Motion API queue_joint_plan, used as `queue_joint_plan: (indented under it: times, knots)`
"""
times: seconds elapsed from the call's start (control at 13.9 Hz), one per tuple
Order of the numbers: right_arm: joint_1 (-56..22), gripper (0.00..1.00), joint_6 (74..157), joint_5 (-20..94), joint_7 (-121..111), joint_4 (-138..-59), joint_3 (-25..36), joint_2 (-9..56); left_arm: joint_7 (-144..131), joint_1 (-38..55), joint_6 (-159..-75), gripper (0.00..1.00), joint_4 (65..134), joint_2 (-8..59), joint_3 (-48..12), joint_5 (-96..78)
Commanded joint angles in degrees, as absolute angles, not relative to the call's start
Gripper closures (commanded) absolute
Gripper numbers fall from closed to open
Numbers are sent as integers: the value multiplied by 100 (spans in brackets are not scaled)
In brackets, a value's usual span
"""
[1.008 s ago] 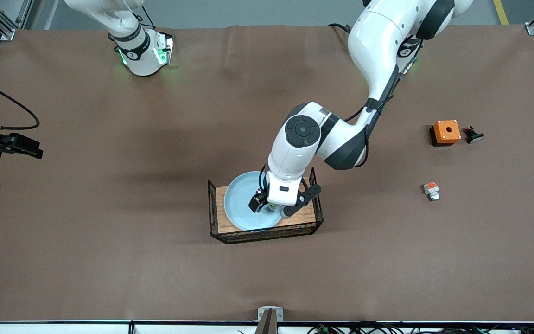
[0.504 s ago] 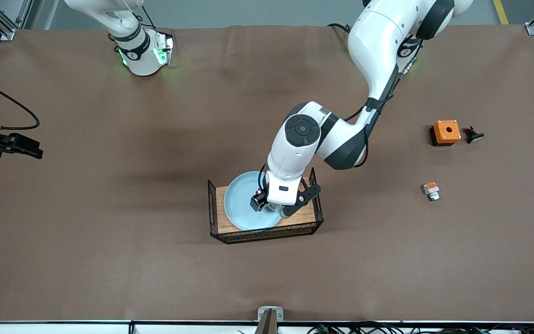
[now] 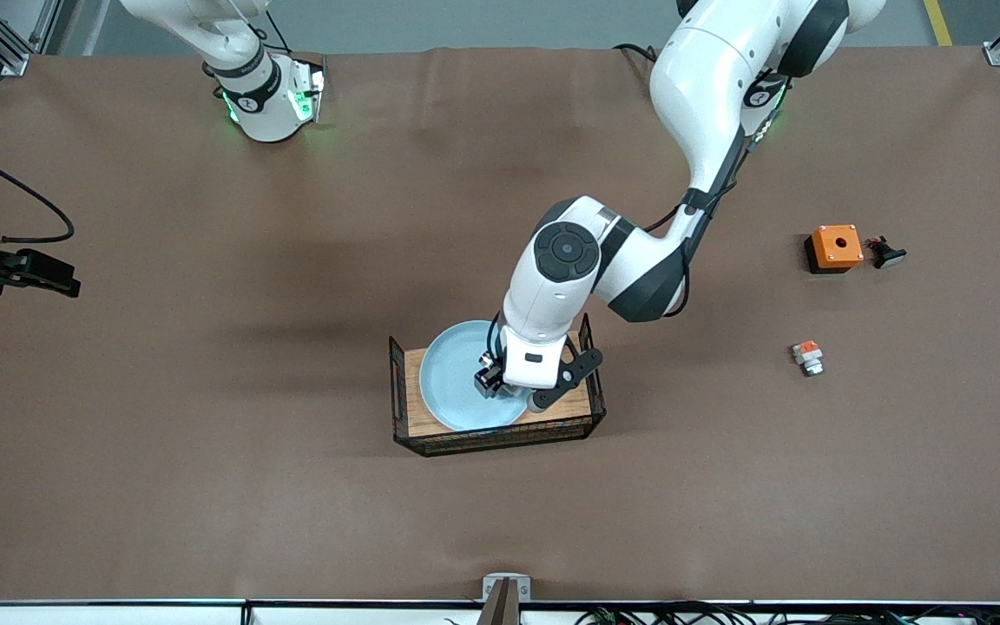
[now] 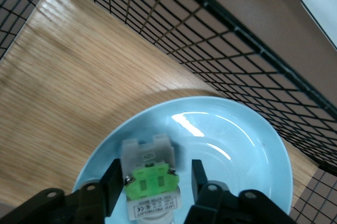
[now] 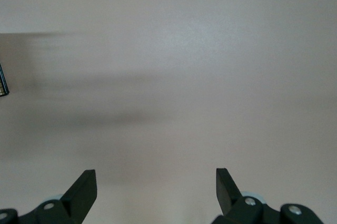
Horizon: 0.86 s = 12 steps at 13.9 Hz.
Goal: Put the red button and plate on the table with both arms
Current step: 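Close the left gripper on the white-and-green button block, then lift the button block with the left gripper while the right gripper approaches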
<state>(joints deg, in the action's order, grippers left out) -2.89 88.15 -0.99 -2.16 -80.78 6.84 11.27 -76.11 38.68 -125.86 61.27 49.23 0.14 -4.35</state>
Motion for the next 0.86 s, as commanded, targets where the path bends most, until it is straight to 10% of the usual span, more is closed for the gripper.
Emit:
queue_joint_plan:
  times: [0.0, 0.14, 0.79]
  knots:
    - [-255, 0, 8815, -132, -202, -8033, 668, 1160, -7611, 3920, -12551, 71, 5906, 5027, 88, -378]
    - [-255, 0, 8815, -132, -202, -8033, 668, 1160, -7603, 3911, -12525, 100, 5915, 4992, 88, -378]
    - [-237, 0, 8807, -132, -193, -8033, 668, 1151, -7017, 3482, -9689, 100, 5071, 4010, 44, -755]
